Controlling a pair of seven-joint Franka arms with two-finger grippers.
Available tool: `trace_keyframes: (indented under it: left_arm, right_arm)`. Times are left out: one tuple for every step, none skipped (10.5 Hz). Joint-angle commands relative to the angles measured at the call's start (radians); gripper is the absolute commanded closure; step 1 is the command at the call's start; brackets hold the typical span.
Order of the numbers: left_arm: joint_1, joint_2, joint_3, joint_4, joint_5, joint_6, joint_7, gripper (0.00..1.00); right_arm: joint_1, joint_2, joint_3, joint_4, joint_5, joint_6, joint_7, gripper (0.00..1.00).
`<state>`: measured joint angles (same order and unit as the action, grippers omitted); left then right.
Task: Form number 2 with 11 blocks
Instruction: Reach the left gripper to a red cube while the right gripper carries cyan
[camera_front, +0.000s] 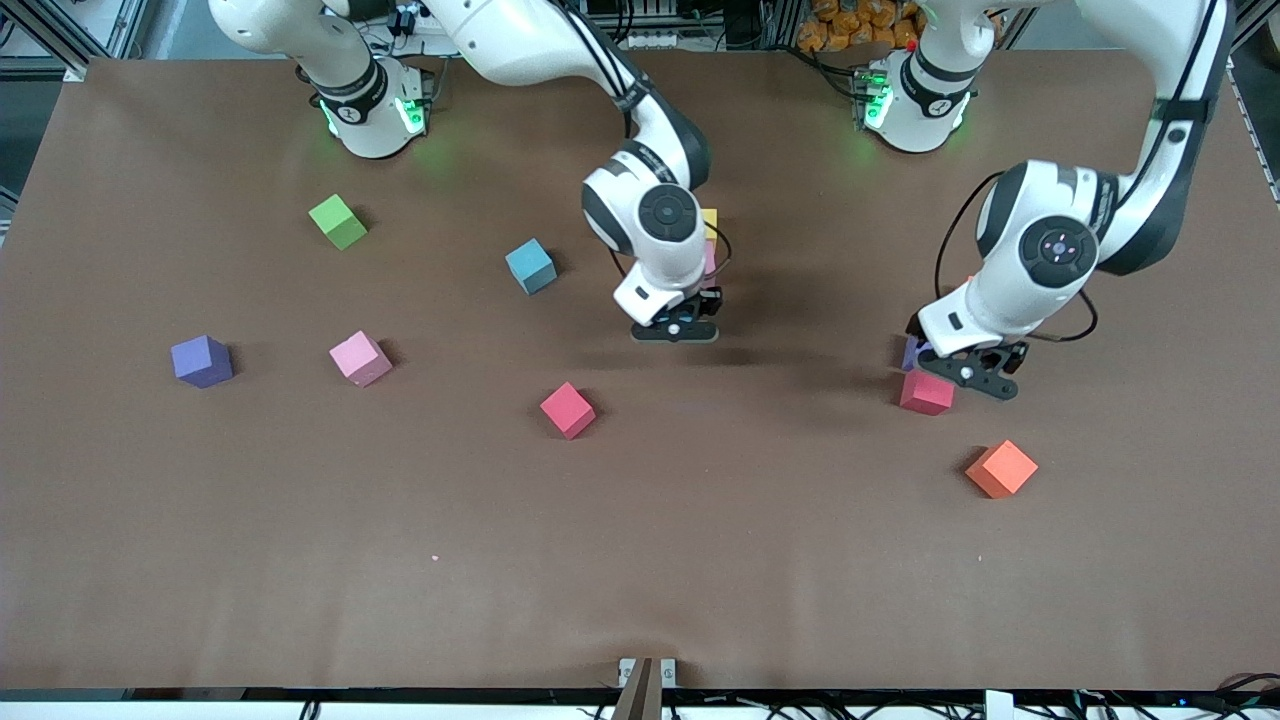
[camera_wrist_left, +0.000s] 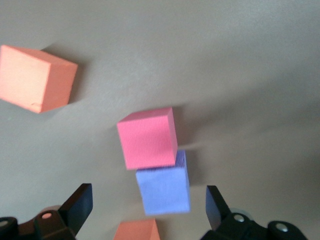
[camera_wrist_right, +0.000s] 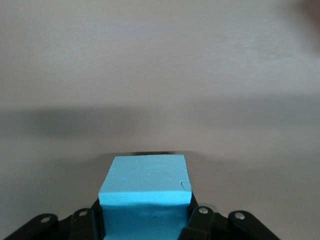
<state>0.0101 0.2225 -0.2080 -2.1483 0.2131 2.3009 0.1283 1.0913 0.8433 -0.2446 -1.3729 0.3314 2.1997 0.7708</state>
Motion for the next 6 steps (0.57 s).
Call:
trace_keyframes:
  left_arm:
    - [-0.054,0.066,0.064,0.034,-0.015,0.038,0.017,0.00]
    - [-0.055,0.072,0.067,0.041,-0.018,0.038,0.027,0.00]
    - [-0.056,0.075,0.070,0.045,-0.020,0.038,0.034,0.00]
    - [-0.055,0.086,0.071,0.044,-0.020,0.041,0.045,0.00]
    - [-0.055,0.089,0.088,0.044,-0.030,0.057,0.077,0.00]
    - [-0.055,0.107,0.104,0.044,-0.088,0.061,0.079,0.00]
  right_arm:
    - [0.004,0.086,0.004,0.109,0.009,-0.028,0.036,0.96]
    - [0.009,0.094,0.004,0.110,0.008,-0.028,0.038,0.96]
    - [0.022,0.095,0.004,0.110,0.003,-0.040,0.036,0.96]
    - [0.031,0.095,0.004,0.110,0.000,-0.069,0.038,0.96]
    - [0.044,0.094,0.004,0.110,-0.002,-0.086,0.039,0.96]
    - [0.054,0.094,0.002,0.110,-0.002,-0.103,0.039,0.96]
